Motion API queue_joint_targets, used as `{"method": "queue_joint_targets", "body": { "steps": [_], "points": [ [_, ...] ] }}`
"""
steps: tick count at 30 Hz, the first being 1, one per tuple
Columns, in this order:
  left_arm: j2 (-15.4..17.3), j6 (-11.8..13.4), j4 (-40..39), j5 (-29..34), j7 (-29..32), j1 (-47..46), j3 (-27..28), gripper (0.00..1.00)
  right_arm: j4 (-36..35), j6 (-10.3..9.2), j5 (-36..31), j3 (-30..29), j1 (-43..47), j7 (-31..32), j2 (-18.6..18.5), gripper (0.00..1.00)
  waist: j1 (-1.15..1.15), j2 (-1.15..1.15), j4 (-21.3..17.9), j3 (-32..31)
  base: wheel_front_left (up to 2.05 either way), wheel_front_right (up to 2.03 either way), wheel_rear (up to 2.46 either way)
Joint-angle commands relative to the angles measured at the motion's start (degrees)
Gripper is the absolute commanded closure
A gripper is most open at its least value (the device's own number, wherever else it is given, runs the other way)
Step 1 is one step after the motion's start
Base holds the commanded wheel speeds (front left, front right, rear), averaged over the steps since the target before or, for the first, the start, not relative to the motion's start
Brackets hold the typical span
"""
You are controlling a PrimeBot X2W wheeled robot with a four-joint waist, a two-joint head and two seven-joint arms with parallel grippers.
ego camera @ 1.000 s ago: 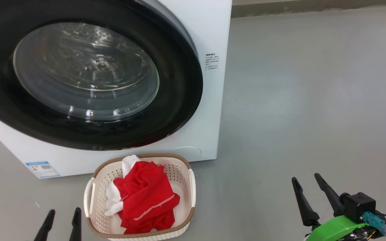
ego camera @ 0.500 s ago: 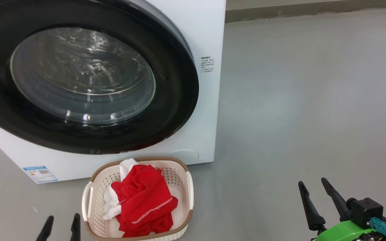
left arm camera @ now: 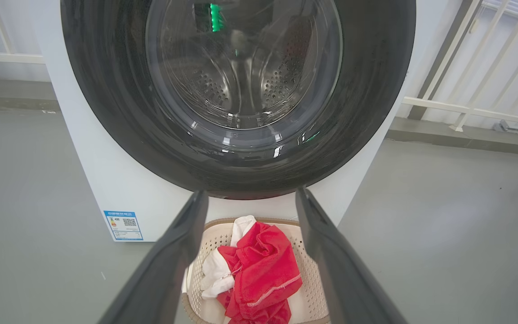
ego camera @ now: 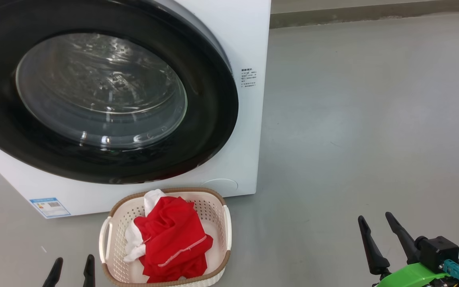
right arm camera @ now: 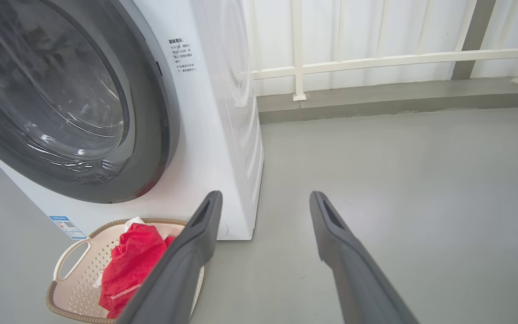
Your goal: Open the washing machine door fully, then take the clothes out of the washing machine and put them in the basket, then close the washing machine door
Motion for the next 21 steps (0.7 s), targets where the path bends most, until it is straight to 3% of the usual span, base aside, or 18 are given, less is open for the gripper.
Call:
{"method": "queue_joint_targets", "body": {
  "steps": [1,12,13,21],
  "points": [
    [0.4,0.0,-1.2,0.4,-0.7,-0.3,2.2,0.0,-1.6,-0.21,0.3,1.4,-0.2,-0.4,-0.9,0.0,0.0,0.0,0.0,0.0,0.0,0.0,0.0],
    [0.1,0.0,-1.1,0.7,-0.7,-0.1,2.5,0.0,-1.5,-0.21,0.3,1.4,0.0,-0.4,-1.0,0.0,0.0,0.0,0.3,-0.5,0.0,0.0,0.0],
    [-0.3,0.0,0.2,0.1,0.0,0.2,0.2,1.0,-0.1,0.0,0.0,0.0,0.2,0.0,0.0,1.0,0.0,0.0,0.3,-0.5,0.0,0.0,0.0],
    [-2.2,0.0,3.5,-1.7,0.7,0.3,-0.3,1.0,3.0,0.01,1.7,-0.1,1.6,0.5,1.1,1.0,0.02,0.0,0.4,-0.6,0.0,0.0,0.0]
  ]
}}
